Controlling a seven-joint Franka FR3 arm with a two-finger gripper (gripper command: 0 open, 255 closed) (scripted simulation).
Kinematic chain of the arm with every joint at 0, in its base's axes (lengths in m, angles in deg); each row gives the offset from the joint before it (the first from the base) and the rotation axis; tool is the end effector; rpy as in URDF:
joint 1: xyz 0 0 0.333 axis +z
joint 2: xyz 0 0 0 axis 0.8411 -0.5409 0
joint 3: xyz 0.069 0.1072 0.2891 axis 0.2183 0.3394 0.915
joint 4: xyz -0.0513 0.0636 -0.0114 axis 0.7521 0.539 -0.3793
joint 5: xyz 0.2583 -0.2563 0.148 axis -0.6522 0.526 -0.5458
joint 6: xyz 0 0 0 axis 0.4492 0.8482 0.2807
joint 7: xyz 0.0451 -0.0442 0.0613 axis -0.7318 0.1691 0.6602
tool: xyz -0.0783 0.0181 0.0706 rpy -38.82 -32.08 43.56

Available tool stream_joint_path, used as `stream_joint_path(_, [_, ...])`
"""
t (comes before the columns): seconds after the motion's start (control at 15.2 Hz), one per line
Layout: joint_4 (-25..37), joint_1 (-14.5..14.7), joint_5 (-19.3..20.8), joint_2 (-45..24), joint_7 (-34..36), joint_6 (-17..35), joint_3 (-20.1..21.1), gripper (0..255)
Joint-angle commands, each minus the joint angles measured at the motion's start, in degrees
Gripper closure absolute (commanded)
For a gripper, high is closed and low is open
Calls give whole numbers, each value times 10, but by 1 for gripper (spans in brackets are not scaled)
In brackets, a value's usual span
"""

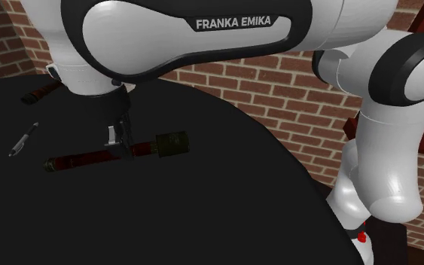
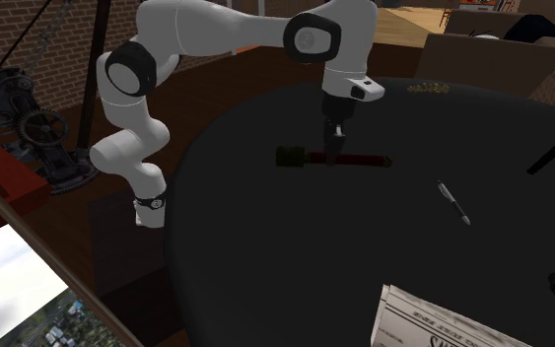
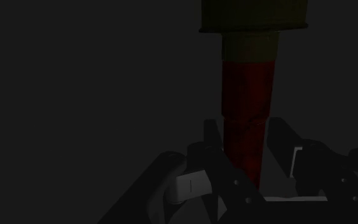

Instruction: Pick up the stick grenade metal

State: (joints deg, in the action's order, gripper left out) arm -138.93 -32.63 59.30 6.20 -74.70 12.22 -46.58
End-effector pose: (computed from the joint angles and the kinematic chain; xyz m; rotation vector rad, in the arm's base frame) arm 0.4726 0.4326 0.5648 2.6838 1.4079 -0.0066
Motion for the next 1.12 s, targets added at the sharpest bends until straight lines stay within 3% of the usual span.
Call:
stream_joint_path(0.0, [8, 1, 0, -2, 0, -8, 0, 255])
stream_joint_path(0.92, [210, 38, 27, -62, -9, -152, 0, 255])
stream_joint_path(1.06, [213, 39, 27, -63, -10, -153, 0, 255])
